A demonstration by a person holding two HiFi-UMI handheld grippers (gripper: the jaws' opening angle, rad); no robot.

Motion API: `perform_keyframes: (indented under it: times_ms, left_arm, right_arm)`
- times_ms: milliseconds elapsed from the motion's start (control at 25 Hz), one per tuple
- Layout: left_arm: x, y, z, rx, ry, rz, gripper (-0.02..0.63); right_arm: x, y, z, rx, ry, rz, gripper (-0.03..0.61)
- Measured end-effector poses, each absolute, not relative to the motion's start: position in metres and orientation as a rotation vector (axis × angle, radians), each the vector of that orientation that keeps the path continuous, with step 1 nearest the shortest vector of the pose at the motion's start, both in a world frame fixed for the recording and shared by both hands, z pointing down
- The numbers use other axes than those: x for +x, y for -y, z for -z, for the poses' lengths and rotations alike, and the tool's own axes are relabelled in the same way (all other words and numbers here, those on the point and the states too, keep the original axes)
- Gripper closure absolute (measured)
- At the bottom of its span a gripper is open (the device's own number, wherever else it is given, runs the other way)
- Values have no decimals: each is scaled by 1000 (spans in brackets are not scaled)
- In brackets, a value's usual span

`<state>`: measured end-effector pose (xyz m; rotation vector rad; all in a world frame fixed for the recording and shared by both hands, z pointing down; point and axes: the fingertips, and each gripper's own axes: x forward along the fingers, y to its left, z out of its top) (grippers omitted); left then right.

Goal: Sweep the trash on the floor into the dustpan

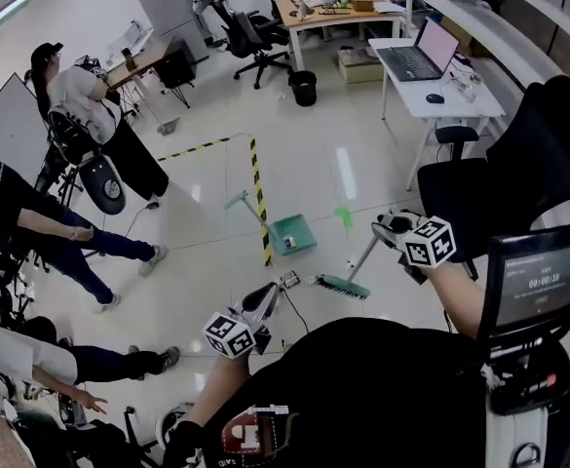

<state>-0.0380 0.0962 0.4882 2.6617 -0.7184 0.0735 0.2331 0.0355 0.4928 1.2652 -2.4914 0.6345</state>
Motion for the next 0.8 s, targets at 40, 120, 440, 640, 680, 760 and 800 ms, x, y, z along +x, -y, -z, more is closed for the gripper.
perform_keyframes:
  times_ms: [40,120,440,640,680,760,800]
  left_arm:
    - [-20,-101,-489,2656,713,-61,614]
    - [11,-114,-490,2657,690,-57,614]
    - [20,-148,-497,2694,633,-87,614]
    - [-26,-144,-486,2695,609,-72,614]
    - [-27,-144,-487,2699,610,-68,614]
    - [-24,-143,-488,2703,606,-74,614]
    - [-25,-141,-487,2702,600,-79,614]
  right_arm:
    - [247,-43,-492,1262,2502,-632,488]
    - [270,-59,-495,1267,2510,-648,488]
    - [293,-103,-529,1355,2480,-770,488]
    - [256,-114,-528,1403,2426,-800,488]
    - [256,-115,-533,1399,2417,-798,488]
    - [257,-115,-541,1395,2409,-795,488]
    - [257,-113,-541,1399,2408,-795,488]
